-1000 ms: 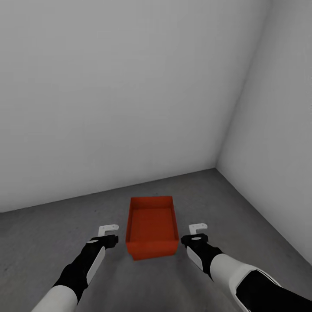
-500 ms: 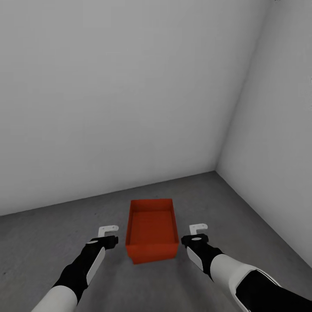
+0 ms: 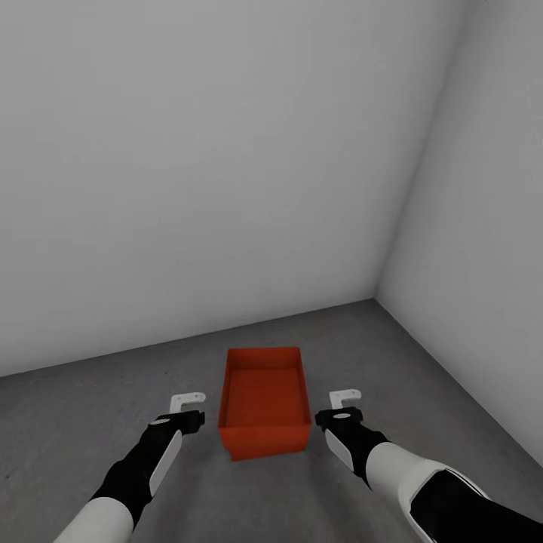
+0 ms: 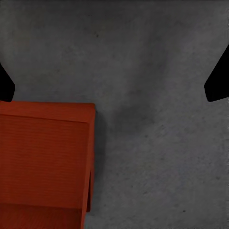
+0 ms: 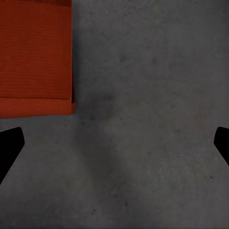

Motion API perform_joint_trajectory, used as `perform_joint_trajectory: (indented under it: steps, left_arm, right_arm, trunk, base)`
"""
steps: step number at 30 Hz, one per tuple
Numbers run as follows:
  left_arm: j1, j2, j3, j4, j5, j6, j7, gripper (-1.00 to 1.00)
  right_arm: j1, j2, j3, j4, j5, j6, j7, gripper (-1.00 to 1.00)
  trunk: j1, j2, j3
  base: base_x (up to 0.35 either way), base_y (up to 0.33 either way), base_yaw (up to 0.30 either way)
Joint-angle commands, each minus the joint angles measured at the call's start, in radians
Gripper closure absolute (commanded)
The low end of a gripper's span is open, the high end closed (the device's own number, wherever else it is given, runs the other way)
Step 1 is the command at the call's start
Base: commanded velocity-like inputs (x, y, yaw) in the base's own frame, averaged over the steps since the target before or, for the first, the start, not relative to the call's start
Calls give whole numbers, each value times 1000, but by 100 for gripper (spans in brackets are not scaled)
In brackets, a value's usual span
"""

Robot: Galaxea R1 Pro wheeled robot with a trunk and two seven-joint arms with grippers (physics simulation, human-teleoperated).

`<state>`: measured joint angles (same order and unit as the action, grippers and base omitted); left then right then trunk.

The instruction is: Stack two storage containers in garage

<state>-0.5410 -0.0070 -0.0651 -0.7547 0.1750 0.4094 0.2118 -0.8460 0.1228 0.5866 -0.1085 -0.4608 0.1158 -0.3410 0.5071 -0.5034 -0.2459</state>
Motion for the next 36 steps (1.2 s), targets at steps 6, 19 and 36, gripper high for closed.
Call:
perform_joint_trajectory:
  steps: [6, 19, 36]
  left_arm:
    - [-1, 5, -4, 0, 12, 4, 9, -100]
    - [-1, 74, -5, 271, 23, -70, -6, -100]
    - [-1, 87, -9, 739, 24, -328, -11, -100]
  right_arm:
    - [0, 0, 9, 0, -5, 6, -6, -100]
    - [37, 2, 11, 124, -2, -57, 8, -100]
    - [451, -12, 13, 135, 1, -182, 8, -100]
  trunk:
    - [0, -2, -2]
    - [0, -2, -2]
    - [0, -2, -2]
  base:
    - [0, 0, 0]
    - [0, 0, 0]
    - [0, 0, 0]
